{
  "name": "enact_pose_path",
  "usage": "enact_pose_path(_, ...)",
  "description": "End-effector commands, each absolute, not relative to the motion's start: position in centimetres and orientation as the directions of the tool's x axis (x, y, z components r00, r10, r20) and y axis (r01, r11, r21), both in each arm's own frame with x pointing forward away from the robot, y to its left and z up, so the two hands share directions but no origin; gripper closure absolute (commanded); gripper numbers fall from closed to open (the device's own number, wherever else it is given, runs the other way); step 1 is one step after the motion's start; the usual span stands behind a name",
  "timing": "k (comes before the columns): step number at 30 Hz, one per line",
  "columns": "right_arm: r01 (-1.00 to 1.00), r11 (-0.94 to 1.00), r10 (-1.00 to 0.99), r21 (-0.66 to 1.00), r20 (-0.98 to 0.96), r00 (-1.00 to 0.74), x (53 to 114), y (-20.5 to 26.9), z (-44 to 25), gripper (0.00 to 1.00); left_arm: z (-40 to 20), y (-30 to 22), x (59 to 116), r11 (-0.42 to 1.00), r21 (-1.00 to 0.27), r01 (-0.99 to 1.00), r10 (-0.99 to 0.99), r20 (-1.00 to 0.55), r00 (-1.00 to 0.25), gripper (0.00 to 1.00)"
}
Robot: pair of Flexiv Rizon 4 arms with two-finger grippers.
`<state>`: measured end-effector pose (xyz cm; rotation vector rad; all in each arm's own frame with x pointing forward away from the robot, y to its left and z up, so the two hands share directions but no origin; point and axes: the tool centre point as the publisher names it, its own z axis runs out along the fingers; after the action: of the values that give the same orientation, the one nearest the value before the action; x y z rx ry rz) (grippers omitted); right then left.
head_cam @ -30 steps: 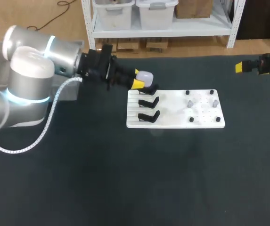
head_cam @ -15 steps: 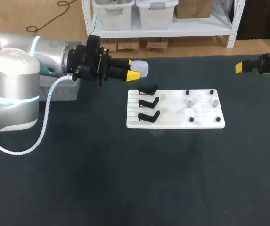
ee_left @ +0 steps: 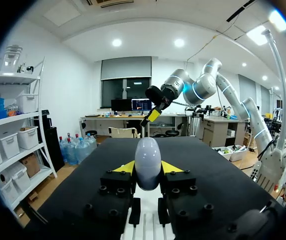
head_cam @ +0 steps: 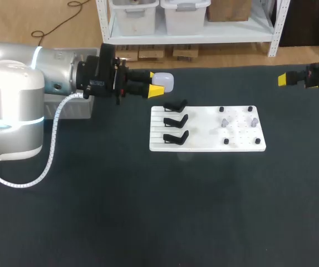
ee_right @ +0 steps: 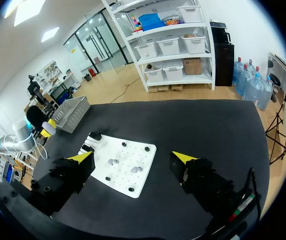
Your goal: Pick up each earbud case from the left stands, insert the matching earbuds, close the lid, and place the case in the box.
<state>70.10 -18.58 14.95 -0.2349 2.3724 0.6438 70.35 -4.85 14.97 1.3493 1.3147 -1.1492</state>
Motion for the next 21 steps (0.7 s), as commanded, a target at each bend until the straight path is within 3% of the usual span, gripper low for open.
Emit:
enact_pose_path(1, -0.325, 0.863, -0.001, 0.387, -0.642, -0.766, 70.1, -18.6, 15.0, 0.0, 14.9, -4.8, 70.2, -0.023, 0.0, 1.0, 0.16, -0.987, 0.004, 1.0)
enact_pose_path(9, -0.407, 0.827, -0.067, 0.387, -0.652, -0.755, 68.7, -15.2, 16.7, 0.0, 14.1, -6.0, 69.2, 0.035, -0.017, 0.999, 0.16, -0.987, -0.022, 1.0)
enact_pose_path(21, -0.497, 0.761, -0.134, 0.418, -0.648, -0.75, 64.4, -9.5, 18.0, 0.0, 13.5, -7.3, 68.7, -0.008, -0.024, 1.0, 0.147, -0.989, -0.023, 1.0)
